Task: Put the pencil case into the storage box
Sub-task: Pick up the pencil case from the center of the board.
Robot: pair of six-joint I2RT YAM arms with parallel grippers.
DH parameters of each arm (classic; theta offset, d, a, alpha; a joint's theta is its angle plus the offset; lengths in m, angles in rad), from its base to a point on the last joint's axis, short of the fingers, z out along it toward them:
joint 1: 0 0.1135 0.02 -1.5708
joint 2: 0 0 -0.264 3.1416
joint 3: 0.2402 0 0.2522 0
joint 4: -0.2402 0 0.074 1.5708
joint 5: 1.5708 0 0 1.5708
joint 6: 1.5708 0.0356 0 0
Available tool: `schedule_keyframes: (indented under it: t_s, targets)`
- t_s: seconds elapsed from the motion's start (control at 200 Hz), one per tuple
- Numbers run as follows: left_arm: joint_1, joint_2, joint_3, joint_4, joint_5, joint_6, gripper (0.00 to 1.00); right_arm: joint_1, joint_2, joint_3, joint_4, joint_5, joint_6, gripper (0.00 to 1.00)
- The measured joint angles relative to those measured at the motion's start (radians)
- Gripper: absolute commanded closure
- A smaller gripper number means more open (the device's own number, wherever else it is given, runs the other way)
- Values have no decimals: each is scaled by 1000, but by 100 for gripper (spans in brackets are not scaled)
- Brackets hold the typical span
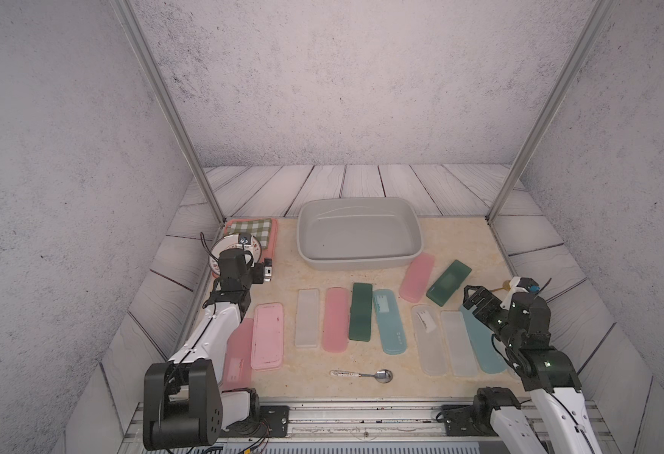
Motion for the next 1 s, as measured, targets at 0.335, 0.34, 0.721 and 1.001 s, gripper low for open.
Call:
schedule_keyframes:
  t_s: [0.335,0.34,0.721,1.001]
  targets:
    - [0,32,298,-757,175,115,0,0,788,308,-35,68,-62,2]
    - [0,32,299,-761,176,115,0,0,808,318,-34,70,-63,2]
    - [0,23,263,-954,237,128,0,0,1184,476,82,44,-75,1]
    - [0,23,253,-950,221,127,0,2,1198,477,117,11,-60,1]
